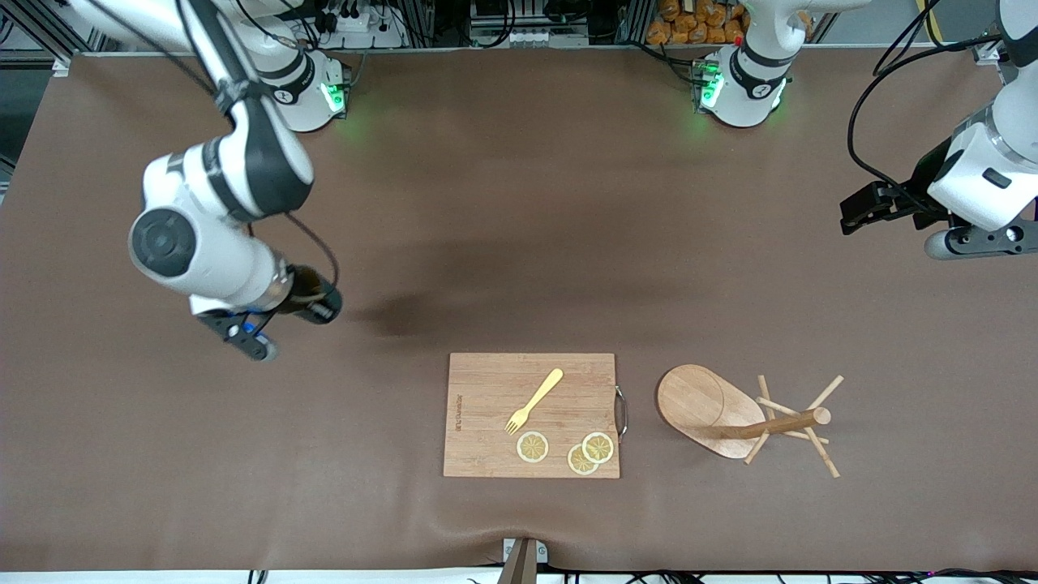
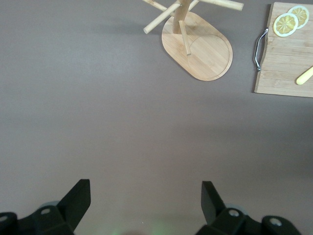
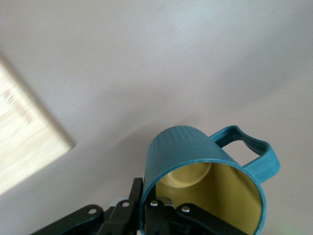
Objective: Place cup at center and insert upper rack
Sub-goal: 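Carry the mug with the right gripper to the table's middle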
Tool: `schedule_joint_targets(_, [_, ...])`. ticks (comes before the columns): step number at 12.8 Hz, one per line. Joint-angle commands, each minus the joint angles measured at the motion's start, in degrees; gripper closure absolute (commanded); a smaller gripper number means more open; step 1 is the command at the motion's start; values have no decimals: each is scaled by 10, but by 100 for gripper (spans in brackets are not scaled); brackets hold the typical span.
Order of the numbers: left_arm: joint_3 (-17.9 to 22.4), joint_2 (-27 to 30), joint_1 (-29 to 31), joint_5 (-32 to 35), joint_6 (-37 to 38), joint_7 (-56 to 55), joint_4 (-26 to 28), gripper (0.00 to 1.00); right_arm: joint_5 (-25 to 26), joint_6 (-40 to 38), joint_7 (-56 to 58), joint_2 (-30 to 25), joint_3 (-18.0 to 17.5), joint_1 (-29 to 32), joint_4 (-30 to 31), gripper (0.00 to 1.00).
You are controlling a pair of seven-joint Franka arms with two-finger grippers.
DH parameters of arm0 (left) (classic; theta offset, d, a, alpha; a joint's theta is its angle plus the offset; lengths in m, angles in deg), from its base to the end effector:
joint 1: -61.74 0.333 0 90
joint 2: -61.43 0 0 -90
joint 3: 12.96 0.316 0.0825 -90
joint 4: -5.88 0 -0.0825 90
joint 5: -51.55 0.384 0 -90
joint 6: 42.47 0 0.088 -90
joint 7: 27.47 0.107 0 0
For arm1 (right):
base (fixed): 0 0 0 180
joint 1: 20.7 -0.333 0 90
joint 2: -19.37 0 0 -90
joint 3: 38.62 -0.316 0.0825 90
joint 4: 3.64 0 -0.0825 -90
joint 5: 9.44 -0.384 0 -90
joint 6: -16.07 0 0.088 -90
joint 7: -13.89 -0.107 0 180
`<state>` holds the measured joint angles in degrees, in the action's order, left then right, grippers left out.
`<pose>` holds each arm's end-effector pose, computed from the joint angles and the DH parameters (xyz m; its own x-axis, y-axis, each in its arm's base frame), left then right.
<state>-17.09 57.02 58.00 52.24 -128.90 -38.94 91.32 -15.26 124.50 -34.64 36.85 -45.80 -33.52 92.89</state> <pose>0.5668 -0.0753 0.6133 0.9963 0.0636 -0.0570 0.0627 -0.9979 -0.0182 0.5966 0.2179 0.4157 0.8476 -0.5053 -0.1621 -0.5138 -0.8578 -0.0129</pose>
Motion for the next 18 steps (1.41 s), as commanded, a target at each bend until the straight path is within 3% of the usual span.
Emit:
schedule_joint_targets(1, [2, -5, -1, -3, 11, 4, -13, 0, -20, -2, -6, -18, -26, -29, 3, 100])
schedule_joint_targets(6, [2, -6, -2, -1, 11, 3, -13, 0, -21, 57, -132, 8, -28, -153, 2, 100])
schedule_joint_targets(10, [1, -7, -2, 3, 11, 4, -13, 0, -43, 123, -305, 59, -28, -226, 2, 100])
schedule_joint_targets(12, [2, -7, -1, 1, 11, 4, -12, 0, -41, 161, -408, 82, -28, -248, 1, 100])
schedule_joint_targets(18, [2, -11, -2, 3, 11, 5, -14, 0, -39, 199, -479, 129, -27, -291, 2, 100])
